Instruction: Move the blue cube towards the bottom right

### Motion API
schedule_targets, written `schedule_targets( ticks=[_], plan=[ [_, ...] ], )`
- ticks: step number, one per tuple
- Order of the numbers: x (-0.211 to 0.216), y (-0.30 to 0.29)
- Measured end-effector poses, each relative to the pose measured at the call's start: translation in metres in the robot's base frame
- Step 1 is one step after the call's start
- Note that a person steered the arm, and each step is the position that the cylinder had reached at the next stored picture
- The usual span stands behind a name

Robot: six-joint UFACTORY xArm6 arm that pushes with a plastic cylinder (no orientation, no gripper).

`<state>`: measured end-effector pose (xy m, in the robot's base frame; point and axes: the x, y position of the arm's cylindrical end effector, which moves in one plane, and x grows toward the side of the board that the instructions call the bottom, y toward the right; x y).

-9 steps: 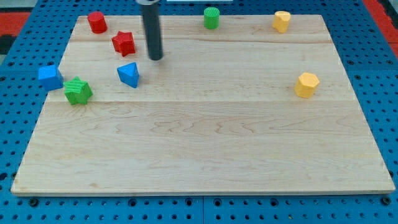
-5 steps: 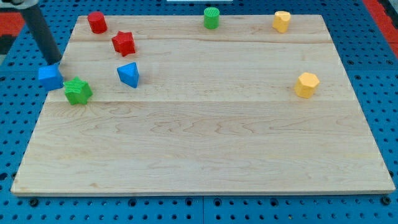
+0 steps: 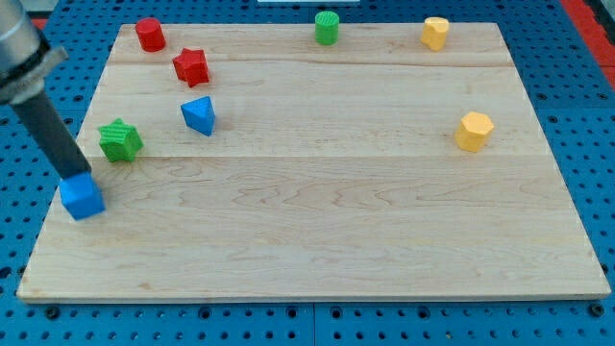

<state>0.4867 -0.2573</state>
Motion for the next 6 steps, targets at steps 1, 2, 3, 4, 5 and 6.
schedule_targets(
  ticks=[1, 2, 3, 4, 5, 6],
  plan=[
    [0.007, -0.039],
    [0.034, -0.043],
    [0.033, 0.013],
    [0.020, 0.067],
    [0.035, 0.090],
    [0.076, 0.102]
  ],
)
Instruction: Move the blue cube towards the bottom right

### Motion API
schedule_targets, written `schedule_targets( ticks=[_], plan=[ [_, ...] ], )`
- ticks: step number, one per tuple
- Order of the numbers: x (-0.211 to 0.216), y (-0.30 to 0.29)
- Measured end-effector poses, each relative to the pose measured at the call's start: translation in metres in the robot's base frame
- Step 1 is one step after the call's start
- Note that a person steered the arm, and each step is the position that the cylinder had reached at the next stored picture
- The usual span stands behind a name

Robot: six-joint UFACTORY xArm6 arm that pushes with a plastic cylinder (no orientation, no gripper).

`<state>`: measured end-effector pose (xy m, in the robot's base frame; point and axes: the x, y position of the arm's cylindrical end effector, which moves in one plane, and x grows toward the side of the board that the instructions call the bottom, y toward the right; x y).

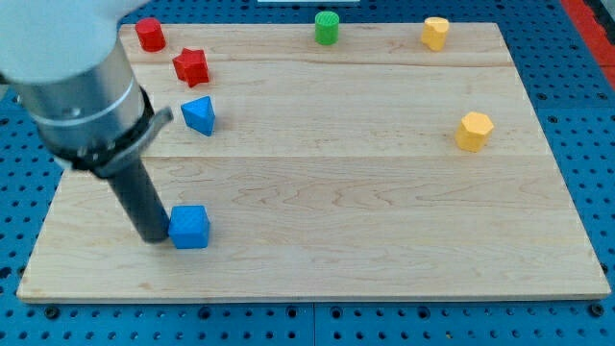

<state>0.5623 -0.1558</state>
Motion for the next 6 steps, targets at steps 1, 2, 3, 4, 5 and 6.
schedule_targets(
  ticks=[1, 2, 3, 4, 5, 6],
  plan=[
    [0.007, 0.054],
    [-0.012, 0.068],
    [-0.020, 0.030],
    [-0.036, 0.022],
    [-0.053, 0.023],
    [-0.053, 0.074]
  ],
)
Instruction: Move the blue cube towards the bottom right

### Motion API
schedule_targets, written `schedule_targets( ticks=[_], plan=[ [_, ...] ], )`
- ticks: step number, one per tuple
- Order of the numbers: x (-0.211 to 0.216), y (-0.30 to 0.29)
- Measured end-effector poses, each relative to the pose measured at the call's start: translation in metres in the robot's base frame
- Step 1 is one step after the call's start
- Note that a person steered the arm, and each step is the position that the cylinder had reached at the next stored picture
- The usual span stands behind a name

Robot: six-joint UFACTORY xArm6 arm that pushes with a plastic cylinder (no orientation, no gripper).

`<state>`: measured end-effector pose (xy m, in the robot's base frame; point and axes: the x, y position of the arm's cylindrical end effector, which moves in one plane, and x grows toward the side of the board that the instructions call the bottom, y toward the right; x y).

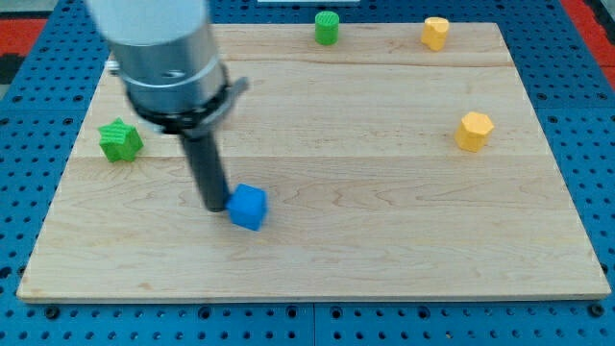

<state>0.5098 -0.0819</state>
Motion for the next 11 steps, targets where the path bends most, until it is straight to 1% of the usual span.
schedule_targets(
  ticks=[1, 2, 3, 4, 5, 6, 8, 9, 10, 11],
  plan=[
    [0.003, 0.067],
    [0.022, 0.104],
    [0.027, 0.086],
    [0.049, 0.109],
    [0.049, 0.145],
    [0.046, 0.123],
    [0.033, 0.155],
    [0.018, 0.159],
    [0.011, 0.163],
    [0.026, 0.188]
  ],
)
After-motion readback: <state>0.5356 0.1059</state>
